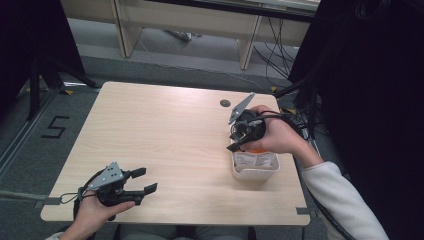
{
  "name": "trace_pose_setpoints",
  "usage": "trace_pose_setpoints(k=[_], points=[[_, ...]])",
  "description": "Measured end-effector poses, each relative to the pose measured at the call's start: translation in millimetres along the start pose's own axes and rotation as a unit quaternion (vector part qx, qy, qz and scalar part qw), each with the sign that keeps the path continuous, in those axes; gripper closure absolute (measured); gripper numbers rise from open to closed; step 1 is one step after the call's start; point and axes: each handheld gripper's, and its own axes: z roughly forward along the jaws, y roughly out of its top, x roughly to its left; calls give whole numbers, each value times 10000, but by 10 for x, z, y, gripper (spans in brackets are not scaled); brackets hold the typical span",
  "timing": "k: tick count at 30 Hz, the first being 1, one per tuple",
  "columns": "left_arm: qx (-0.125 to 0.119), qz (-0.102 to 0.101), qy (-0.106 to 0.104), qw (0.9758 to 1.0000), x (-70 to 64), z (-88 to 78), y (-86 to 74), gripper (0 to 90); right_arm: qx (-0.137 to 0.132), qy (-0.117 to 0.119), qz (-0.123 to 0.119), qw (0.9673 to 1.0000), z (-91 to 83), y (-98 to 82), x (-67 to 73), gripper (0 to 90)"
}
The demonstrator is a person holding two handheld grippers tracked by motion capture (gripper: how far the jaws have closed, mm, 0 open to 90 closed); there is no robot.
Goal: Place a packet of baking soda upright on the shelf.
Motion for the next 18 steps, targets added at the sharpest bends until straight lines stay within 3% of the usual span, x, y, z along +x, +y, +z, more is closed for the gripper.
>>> trace_pose_setpoints(k=[1,2,3,5,6,7,11,12,13,14,15,18], points=[[0,4,-9,10000,0,2,-1,288,-55,-5,-39,10000,22,25,27,567],[-10,-131,26,9999,-13,6,-8,288,-84,-8,-48,10000,40,39,45,567],[-32,-142,-5,9999,-9,11,-11,288,-124,73,-169,9998,72,59,60,567],[16,-135,33,9999,-9,1,-12,288,-208,108,-121,9997,126,82,106,568],[12,-141,39,9999,-10,-1,-13,289,-239,158,-247,9993,164,94,114,569],[15,-139,39,9999,-10,-2,-13,289,-235,156,-152,9995,192,97,149,568],[16,-145,36,9999,-13,-2,-14,289,-428,211,-297,9984,321,114,237,568],[19,-141,38,9999,-13,-1,-14,288,-448,209,-187,9986,345,109,273,567],[18,-145,37,9999,-14,0,-15,288,-507,234,-308,9980,383,112,282,567],[-8,-149,-2,9999,-9,7,-18,289,-510,200,-161,9984,407,106,319,567],[-6,-139,1,9999,-8,9,-18,288,-585,259,-210,9977,446,108,332,567],[22,-147,25,9999,-14,8,-19,288,-603,234,-8,9979,521,85,405,565]])
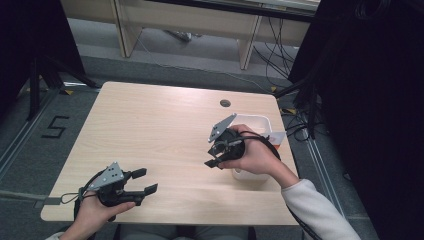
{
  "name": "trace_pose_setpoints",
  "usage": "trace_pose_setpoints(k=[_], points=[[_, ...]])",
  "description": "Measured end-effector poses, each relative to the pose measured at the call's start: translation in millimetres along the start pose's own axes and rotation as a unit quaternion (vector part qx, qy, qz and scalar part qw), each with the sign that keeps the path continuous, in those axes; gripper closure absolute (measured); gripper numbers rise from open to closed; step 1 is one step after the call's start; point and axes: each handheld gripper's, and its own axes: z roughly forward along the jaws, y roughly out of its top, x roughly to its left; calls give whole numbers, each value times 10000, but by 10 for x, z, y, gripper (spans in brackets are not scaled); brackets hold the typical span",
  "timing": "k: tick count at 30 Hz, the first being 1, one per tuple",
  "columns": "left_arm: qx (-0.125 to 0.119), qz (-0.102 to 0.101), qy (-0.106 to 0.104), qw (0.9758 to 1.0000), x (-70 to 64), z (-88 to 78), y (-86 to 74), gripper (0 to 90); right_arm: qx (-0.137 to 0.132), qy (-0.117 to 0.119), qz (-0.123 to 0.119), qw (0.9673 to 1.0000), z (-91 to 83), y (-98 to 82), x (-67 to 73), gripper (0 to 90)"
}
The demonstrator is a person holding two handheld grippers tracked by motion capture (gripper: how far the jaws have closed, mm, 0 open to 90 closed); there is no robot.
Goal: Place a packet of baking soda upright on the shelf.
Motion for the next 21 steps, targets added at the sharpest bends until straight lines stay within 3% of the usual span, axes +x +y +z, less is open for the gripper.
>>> trace_pose_setpoints(k=[5,8,10,17,21], points=[[20,-23,7,10000,1,6,-4,288,-228,-112,66,9997,92,-68,33,543],[38,144,-40,9999,16,7,-2,286,-339,-341,-42,9988,174,-126,80,522],[12,28,-32,10000,8,17,-13,283,-446,-346,-20,9984,228,-165,106,513],[71,46,-27,10000,-1,21,-20,280,-761,-343,286,9961,416,-348,204,505],[77,11,-67,9999,-8,32,-29,280,-824,-280,315,9957,556,-443,250,497]])
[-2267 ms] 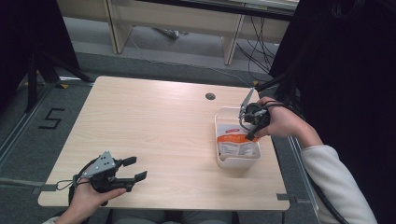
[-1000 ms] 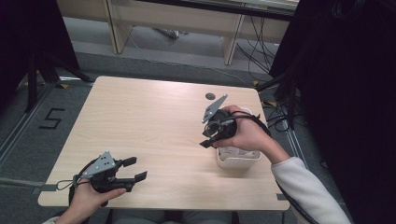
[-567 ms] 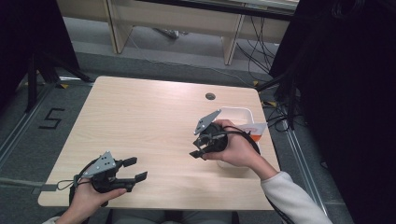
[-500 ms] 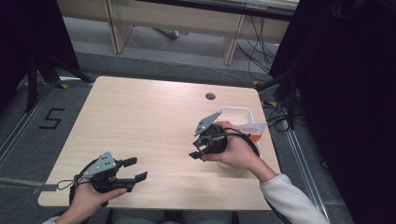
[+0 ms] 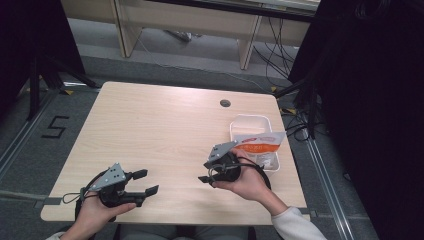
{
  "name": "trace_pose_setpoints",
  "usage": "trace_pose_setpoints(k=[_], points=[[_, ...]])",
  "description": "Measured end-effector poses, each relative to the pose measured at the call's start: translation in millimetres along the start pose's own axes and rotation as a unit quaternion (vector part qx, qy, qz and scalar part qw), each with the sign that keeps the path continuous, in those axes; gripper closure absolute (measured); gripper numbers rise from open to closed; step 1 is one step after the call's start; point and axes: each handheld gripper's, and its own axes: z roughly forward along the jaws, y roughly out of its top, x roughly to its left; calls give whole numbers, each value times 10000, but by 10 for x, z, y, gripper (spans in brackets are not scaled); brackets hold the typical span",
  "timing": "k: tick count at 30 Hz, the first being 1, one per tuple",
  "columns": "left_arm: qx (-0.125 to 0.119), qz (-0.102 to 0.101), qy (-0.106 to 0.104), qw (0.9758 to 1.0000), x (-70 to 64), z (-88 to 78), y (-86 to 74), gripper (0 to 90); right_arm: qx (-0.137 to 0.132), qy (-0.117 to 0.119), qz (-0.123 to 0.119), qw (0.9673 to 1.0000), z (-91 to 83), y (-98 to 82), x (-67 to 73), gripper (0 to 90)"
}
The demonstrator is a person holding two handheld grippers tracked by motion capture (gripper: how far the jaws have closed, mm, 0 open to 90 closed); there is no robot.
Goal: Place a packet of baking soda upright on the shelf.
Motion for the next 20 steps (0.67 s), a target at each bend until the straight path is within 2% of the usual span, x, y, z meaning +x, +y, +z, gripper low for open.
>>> trace_pose_setpoints(k=[4,5,6,7,8,9,10,11,12,14,15,16,18,20], points=[[66,-23,-57,10000,-5,14,-11,279,-47,-27,65,10000,154,-143,81,500],[74,87,-118,9999,5,19,-8,278,70,-17,12,10000,182,-166,101,500],[101,96,-97,9999,1,17,-8,278,75,-40,-2,10000,214,-191,125,501],[103,-15,-80,9999,-10,17,-14,278,54,-21,6,10000,240,-214,142,500],[107,-19,-79,9999,-11,13,-14,278,40,8,-42,10000,268,-238,151,500],[108,-19,-85,9999,-10,11,-14,278,46,19,75,10000,290,-270,177,500],[113,-30,-91,9999,-8,10,-15,278,42,31,-23,10000,316,-298,188,500],[121,-26,-109,9999,-3,10,-16,278,69,18,88,9999,329,-333,219,498],[116,-63,-111,9999,-3,13,-20,277,163,27,35,9999,333,-357,238,495],[147,-49,-147,9998,7,21,-24,275,167,11,-61,9998,340,-401,278,492],[160,-61,-146,9997,5,24,-26,275,161,84,4,9998,325,-422,299,488],[156,-64,-129,9998,-1,28,-25,275,170,57,-44,9998,318,-437,307,487],[136,-84,-134,9998,-6,36,-24,275,177,77,15,9998,297,-466,322,485],[168,88,-169,9997,14,33,-16,275,162,59,-46,9998,280,-489,313,483]])
